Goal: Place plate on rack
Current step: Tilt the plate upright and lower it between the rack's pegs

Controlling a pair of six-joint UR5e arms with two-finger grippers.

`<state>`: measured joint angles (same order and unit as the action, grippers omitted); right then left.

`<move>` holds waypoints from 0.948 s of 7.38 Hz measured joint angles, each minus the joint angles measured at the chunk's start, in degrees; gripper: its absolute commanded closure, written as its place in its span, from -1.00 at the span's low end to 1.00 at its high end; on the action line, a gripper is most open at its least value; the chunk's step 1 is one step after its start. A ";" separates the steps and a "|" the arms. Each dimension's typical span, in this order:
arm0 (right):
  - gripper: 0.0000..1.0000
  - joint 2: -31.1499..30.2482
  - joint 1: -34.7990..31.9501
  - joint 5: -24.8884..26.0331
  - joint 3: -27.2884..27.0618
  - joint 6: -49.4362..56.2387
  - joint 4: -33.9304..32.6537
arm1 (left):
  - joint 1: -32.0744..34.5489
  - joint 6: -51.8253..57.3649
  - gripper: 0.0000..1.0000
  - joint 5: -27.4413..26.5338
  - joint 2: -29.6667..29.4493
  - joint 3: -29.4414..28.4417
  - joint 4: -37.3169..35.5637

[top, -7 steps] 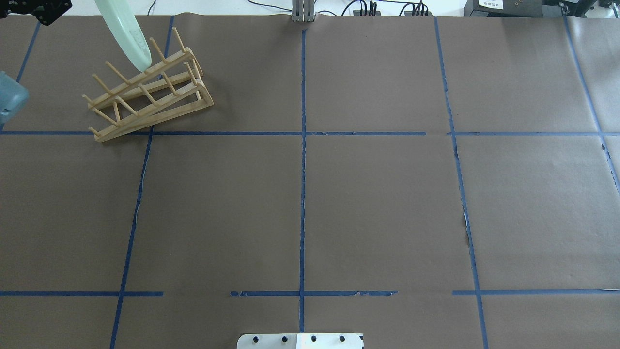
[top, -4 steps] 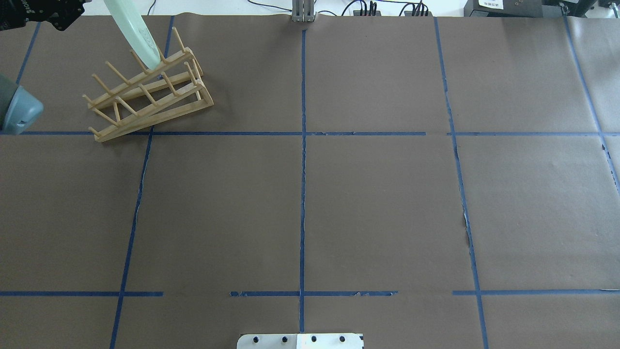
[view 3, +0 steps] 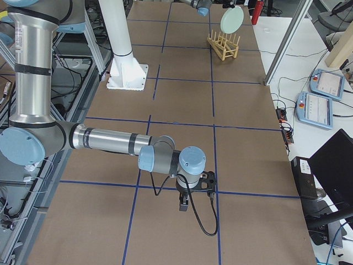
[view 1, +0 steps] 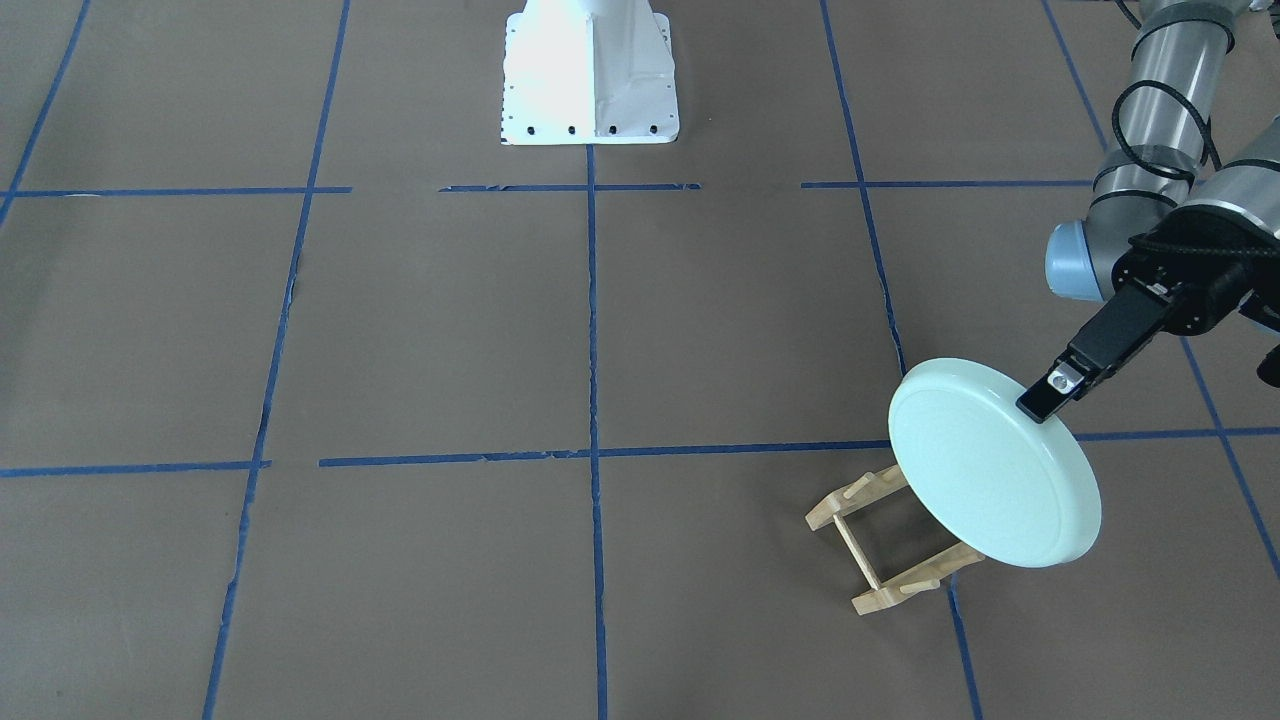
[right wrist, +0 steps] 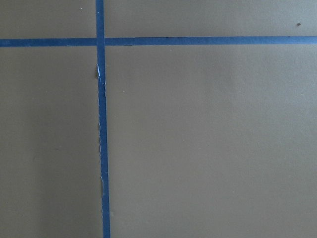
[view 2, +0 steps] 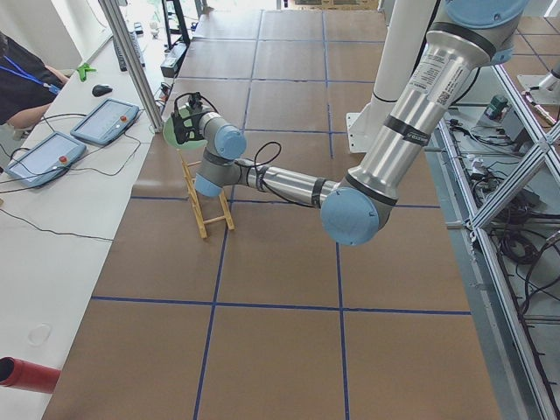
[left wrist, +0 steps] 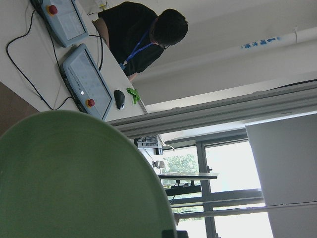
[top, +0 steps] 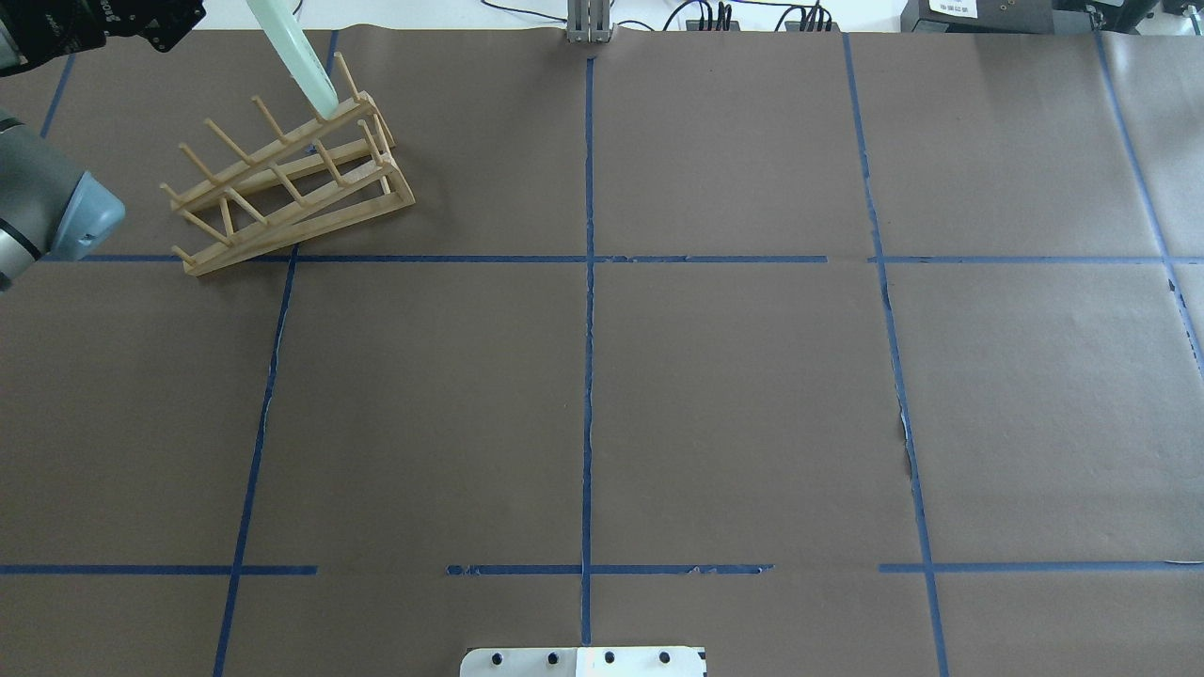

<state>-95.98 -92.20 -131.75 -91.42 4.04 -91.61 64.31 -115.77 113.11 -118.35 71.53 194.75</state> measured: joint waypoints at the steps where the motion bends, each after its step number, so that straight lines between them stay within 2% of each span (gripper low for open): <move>1: -1.00 0.00 0.00 0.00 0.01 0.00 0.02 | -0.08 0.31 1.00 -0.11 -0.39 -1.06 -0.02; 7: -1.00 0.00 0.00 0.00 -0.01 -0.03 -0.01 | -1.80 1.87 1.00 -1.90 -1.58 -4.49 0.00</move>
<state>-95.97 -92.20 -131.75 -91.43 4.01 -91.62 62.51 -113.91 111.21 -119.93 67.03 194.76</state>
